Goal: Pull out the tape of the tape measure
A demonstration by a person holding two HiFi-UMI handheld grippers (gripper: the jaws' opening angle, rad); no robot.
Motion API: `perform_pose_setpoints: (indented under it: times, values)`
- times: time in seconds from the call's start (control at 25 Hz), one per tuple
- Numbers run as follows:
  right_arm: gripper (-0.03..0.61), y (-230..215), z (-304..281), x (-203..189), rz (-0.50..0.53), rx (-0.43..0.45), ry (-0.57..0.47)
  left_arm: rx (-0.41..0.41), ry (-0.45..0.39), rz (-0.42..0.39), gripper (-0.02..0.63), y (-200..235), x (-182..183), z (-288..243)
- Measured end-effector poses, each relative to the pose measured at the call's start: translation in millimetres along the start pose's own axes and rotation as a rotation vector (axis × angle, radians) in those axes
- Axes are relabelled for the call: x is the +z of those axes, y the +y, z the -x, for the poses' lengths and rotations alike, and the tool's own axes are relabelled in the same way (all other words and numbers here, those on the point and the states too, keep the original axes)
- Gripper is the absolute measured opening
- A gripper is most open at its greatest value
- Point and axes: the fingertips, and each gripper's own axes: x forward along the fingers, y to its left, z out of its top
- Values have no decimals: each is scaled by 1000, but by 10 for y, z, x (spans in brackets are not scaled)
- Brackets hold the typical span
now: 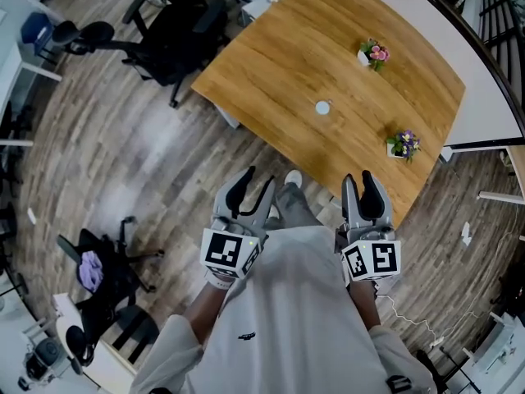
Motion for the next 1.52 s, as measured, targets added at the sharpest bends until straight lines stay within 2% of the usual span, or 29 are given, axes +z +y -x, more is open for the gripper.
perform_pose_setpoints:
  times: [0.88,1.28,1.52]
  values:
    - [149,-942,-874,381,-62,-34,-81,-54,28,-109,158,-12,507,-1288]
    - [149,-1476,-1004,348,-79,-45,-69,-34,49,-121,161,-90,479,-1787]
    - [149,-1491,-1075,265,-110,-31,-42,-48,87,-125,164,-134,415,-1895]
